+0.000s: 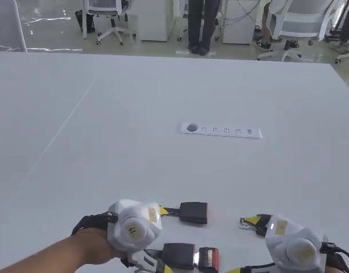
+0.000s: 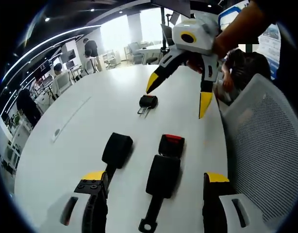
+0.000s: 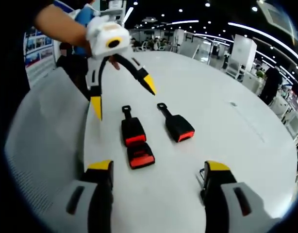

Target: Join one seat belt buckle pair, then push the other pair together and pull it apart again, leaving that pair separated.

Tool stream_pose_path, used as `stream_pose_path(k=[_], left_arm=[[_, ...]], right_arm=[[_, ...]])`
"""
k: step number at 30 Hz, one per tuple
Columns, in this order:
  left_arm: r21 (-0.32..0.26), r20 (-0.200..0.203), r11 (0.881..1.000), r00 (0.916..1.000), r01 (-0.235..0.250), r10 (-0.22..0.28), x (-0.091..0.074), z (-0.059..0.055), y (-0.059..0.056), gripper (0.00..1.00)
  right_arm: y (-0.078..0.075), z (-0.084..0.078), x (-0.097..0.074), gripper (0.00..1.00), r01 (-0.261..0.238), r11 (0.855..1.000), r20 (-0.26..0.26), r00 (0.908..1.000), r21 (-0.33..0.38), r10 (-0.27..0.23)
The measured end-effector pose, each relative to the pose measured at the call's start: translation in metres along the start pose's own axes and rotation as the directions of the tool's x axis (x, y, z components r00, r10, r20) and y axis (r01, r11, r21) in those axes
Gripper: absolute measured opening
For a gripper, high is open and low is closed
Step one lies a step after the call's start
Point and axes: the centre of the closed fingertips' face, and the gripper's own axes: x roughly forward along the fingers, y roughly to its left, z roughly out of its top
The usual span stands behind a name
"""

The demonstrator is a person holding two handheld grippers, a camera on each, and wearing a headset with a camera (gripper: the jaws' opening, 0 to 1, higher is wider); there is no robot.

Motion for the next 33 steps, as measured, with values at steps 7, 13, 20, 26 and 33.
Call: stream_pose_path(k=[7, 13, 20, 26, 33], left_arm=[[0.028, 0.005, 1.0, 1.0, -0.008, 0.008, -0.003, 0.006, 0.021, 0.83], [0.045, 0.003, 0.999, 0.9998, -0.02, 0.02, -0.005, 0.011, 0.047, 0.82], [0.05, 0.012, 0.999, 0.9998, -0.014, 0.013, 0.004, 0.018, 0.074, 0.81], [0.069, -0.014, 0.997, 0.9996, 0.024, -0.023, 0.02, 0.017, 0.084, 0.81], [0.063, -0.026, 0.995, 0.9968, 0.077, -0.075, 0.047, 0.016, 0.088, 0.79]], right_arm=[[-0.029, -0.001, -0.017, 0.79, 0.023, 1.0, -0.005, 0.9997, 0.011, -0.023], [-0.058, -0.007, -0.024, 0.79, 0.03, 0.999, -0.017, 0.9994, 0.023, -0.03], [-0.079, -0.026, -0.021, 0.78, -0.01, 0.999, -0.055, 0.9984, 0.04, 0.012], [-0.089, -0.046, -0.012, 0.76, -0.064, 0.996, -0.093, 0.9933, 0.061, 0.07], [-0.099, -0.068, 0.002, 0.75, -0.112, 0.991, -0.138, 0.9831, 0.066, 0.12]])
